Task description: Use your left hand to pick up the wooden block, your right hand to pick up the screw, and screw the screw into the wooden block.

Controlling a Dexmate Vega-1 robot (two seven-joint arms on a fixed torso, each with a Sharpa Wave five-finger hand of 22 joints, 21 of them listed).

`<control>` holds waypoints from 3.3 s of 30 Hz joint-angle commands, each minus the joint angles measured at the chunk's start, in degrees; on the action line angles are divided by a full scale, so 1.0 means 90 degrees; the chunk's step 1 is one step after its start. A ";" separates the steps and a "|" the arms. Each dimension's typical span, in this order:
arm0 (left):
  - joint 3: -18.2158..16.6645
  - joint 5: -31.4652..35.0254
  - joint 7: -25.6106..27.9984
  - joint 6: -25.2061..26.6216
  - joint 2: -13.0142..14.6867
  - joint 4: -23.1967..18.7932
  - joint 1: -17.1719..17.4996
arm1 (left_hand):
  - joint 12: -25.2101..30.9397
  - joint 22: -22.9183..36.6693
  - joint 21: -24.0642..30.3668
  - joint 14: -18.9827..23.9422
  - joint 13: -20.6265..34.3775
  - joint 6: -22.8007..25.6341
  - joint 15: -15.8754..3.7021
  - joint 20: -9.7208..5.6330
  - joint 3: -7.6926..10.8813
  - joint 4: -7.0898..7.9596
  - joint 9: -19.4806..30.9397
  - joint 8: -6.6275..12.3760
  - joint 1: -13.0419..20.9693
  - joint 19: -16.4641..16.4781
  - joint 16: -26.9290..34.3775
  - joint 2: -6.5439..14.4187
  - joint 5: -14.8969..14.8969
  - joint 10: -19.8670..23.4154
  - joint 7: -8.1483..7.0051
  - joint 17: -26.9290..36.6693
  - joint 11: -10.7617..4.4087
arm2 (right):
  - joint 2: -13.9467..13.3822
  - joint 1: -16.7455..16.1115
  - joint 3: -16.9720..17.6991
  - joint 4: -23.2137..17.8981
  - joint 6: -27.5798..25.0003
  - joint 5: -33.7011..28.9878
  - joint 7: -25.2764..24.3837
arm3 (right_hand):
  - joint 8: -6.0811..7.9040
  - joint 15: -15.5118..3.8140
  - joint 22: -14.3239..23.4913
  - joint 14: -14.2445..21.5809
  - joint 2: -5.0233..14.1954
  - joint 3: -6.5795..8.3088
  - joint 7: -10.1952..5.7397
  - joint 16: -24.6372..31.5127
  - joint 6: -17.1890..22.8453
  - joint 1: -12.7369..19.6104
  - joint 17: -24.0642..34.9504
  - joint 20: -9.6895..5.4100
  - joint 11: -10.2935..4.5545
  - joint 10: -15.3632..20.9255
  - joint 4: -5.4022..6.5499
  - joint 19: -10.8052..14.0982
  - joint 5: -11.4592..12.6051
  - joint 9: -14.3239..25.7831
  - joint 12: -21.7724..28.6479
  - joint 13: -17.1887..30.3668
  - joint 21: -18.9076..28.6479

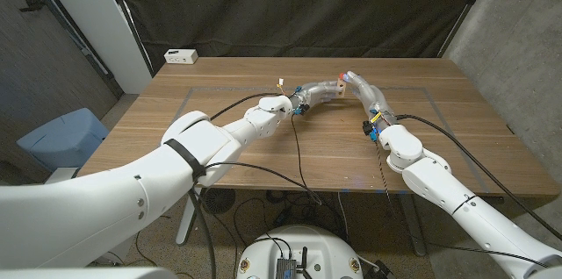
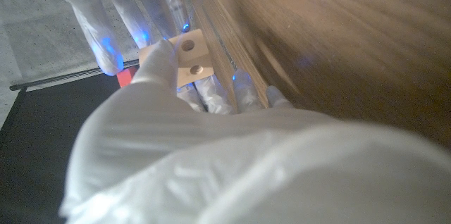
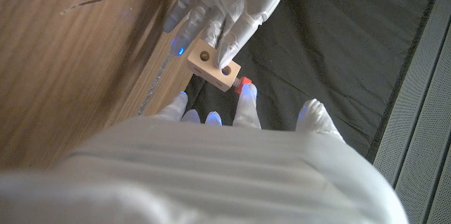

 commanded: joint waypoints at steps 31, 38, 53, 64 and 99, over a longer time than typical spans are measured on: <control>0.0084 -0.0007 0.0099 0.0142 -0.0023 0.0007 -0.0082 | 0.0039 0.0028 0.0036 0.0006 0.0013 0.0046 -0.0397 -0.0020 0.0056 0.0016 0.0037 0.0055 -0.0081 -0.0006 0.0007 -0.0027 0.0028 0.0002 0.0018 0.0021 0.0021 | -0.0170 -0.0060 0.0254 -0.0029 -0.0072 0.0019 -0.0094 | -0.0064 -0.0026 0.0012 -0.0028 0.0049 0.0009 0.0009 0.0033 -0.0167 -0.0011 0.0007 0.0012 0.0049 -0.0032 -0.0044 0.0037 0.0014 0.0004 0.0007 0.0004 0.0028; 0.0092 -0.0001 0.0046 0.0091 -0.0017 0.0005 -0.0069 | 0.0038 0.0028 0.0035 0.0005 0.0013 0.0047 -0.0397 -0.0019 0.0054 0.0014 0.0037 0.0056 -0.0083 -0.0009 0.0006 -0.0032 0.0027 0.0002 0.0012 0.0021 0.0020 | -0.0197 0.0014 0.0282 0.0069 -0.0075 0.0109 0.0028 | -0.0091 0.0002 0.0012 -0.0088 0.0037 -0.0003 0.0026 0.0013 -0.0315 -0.0034 0.0010 0.0017 0.0082 -0.0111 -0.0044 0.0014 0.0009 0.0005 -0.0019 0.0005 0.0018; 0.0072 0.0004 -0.0102 -0.0077 0.0004 -0.0003 -0.0027 | 0.0035 0.0029 0.0030 -0.0007 0.0012 0.0046 -0.0392 -0.0012 0.0054 0.0030 0.0037 0.0056 -0.0113 -0.0020 0.0004 -0.0023 0.0028 -0.0007 0.0015 0.0025 0.0021 | -0.0140 0.0209 0.0233 0.0378 -0.0007 0.0279 0.0272 | -0.0089 0.0056 0.0015 -0.0243 0.0024 -0.0047 -0.0001 -0.0021 -0.0511 -0.0141 0.0028 0.0038 0.0104 -0.0298 -0.0004 -0.0092 -0.0019 0.0005 -0.0059 0.0007 -0.0010; 0.0055 0.0011 -0.0139 -0.0124 0.0005 -0.0006 -0.0009 | 0.0036 0.0029 0.0027 -0.0017 0.0012 0.0047 -0.0393 -0.0002 0.0059 0.0037 0.0037 0.0056 -0.0128 -0.0032 0.0001 -0.0016 0.0030 -0.0004 0.0023 0.0027 0.0021 | -0.0104 0.0306 0.0179 0.0515 0.0041 0.0317 0.0357 | -0.0077 0.0052 0.0020 -0.0313 0.0127 -0.0073 0.0009 -0.0009 -0.0587 -0.0321 0.0062 0.0020 0.0125 -0.0366 0.0117 -0.0152 -0.0069 0.0006 -0.0051 0.0011 -0.0013; 0.0062 0.0023 -0.0114 -0.0095 0.0001 -0.0004 -0.0018 | 0.0037 0.0029 0.0032 -0.0007 0.0011 0.0034 -0.0395 0.0000 0.0076 0.0025 0.0037 0.0051 -0.0141 -0.0026 0.0003 -0.0018 0.0037 -0.0004 0.0014 0.0023 0.0020 | 0.0019 0.0498 0.0003 0.0696 0.0128 0.0344 0.0527 | -0.0018 0.0015 0.0023 -0.0375 0.0192 -0.0188 0.0025 0.0027 -0.0511 -0.0706 0.0107 0.0013 0.0113 -0.0404 0.0326 -0.0205 -0.0157 0.0004 -0.0018 0.0012 0.0001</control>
